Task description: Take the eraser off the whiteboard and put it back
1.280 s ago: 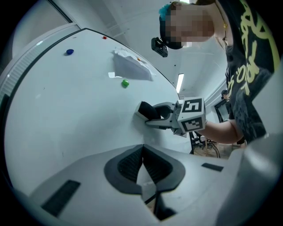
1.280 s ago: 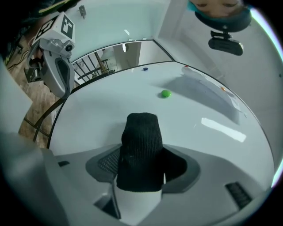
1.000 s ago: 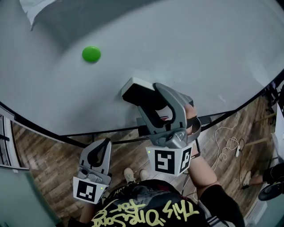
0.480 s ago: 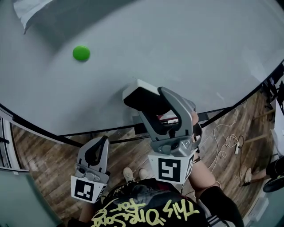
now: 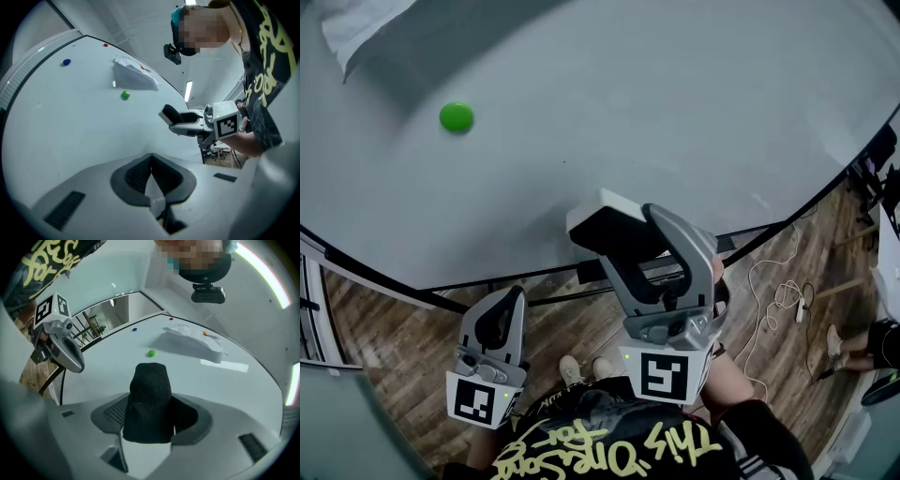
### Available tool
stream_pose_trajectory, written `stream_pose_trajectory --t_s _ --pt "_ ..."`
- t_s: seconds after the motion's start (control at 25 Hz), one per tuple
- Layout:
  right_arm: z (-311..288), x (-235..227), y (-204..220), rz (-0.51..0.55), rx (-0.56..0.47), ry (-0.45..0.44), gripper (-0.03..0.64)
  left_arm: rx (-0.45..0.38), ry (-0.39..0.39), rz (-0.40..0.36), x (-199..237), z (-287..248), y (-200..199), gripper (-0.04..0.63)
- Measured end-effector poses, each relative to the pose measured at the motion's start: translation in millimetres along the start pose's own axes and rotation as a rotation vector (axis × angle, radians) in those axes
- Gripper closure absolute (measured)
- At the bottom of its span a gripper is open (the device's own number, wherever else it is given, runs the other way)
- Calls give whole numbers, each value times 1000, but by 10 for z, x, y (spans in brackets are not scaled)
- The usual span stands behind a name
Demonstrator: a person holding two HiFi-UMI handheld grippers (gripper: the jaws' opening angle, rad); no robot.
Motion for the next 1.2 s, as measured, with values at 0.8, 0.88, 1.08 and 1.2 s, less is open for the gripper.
stream_pose_trajectory --t_s 0.8,0.88,1.08,1.2 --pt "56 -16 21 -26 0 -2 354 -6 19 0 -24 -66 -17 588" --pt "49 -35 -1 -20 -4 -1 354 -7 16 -5 -30 -42 -24 588" --pt "17 -110 -33 2 -5 12 354 -9 6 -6 -41 2 -13 588" --pt "-36 -152 -53 5 -9 17 354 -3 1 -2 -20 -4 -9 588"
Point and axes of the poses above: the fingertips, and each gripper's own axes: z backward along the fingers, x to its left, y out of its underside, the point moved 6 cm from there along z, backward along the fingers, and after that the axes turned 5 degrees about x, right-handed, at the moved point
